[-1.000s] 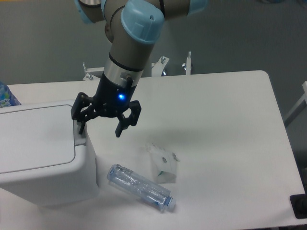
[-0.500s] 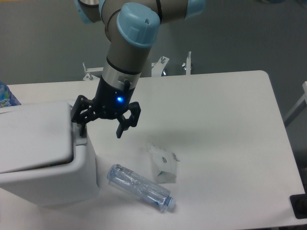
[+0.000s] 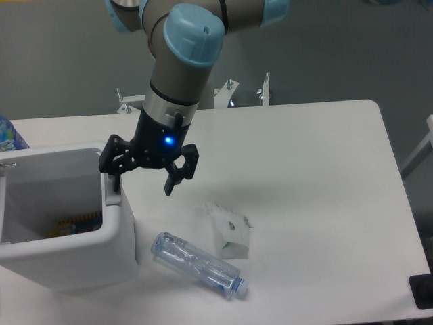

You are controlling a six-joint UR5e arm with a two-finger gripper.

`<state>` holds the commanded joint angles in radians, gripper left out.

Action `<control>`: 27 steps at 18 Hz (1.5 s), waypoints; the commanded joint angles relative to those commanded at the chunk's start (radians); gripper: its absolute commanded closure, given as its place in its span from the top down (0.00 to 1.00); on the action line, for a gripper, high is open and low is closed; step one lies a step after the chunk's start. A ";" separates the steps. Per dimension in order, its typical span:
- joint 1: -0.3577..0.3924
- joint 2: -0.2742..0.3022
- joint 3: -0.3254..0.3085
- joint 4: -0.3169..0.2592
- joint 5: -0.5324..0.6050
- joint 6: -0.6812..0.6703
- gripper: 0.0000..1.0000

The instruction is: Open the trash can

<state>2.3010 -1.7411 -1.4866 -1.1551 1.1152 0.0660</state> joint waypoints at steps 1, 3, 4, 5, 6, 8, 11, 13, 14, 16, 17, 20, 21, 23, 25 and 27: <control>0.000 0.002 0.012 0.000 0.000 0.000 1.00; 0.006 0.002 0.035 0.000 0.002 0.002 1.00; 0.011 0.002 0.043 0.000 0.005 0.002 1.00; 0.018 0.002 0.049 0.002 0.020 0.003 1.00; 0.031 0.003 0.058 0.002 0.052 0.003 1.00; 0.043 0.003 0.081 0.000 0.148 0.005 1.00; 0.072 0.003 0.097 -0.002 0.273 0.015 1.00; 0.089 0.003 0.095 -0.002 0.296 0.058 1.00; 0.095 0.003 0.095 -0.005 0.308 0.095 1.00; 0.101 0.003 0.088 -0.012 0.377 0.185 1.00; 0.103 0.003 0.085 -0.020 0.418 0.242 1.00; 0.115 0.005 0.075 -0.081 0.489 0.427 1.00; 0.123 0.008 0.074 -0.104 0.509 0.477 1.00; 0.141 0.012 0.072 -0.127 0.540 0.540 1.00; 0.152 0.014 0.068 -0.127 0.540 0.545 1.00; 0.153 0.014 0.068 -0.127 0.540 0.545 1.00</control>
<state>2.4544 -1.7273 -1.4189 -1.2824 1.6552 0.6105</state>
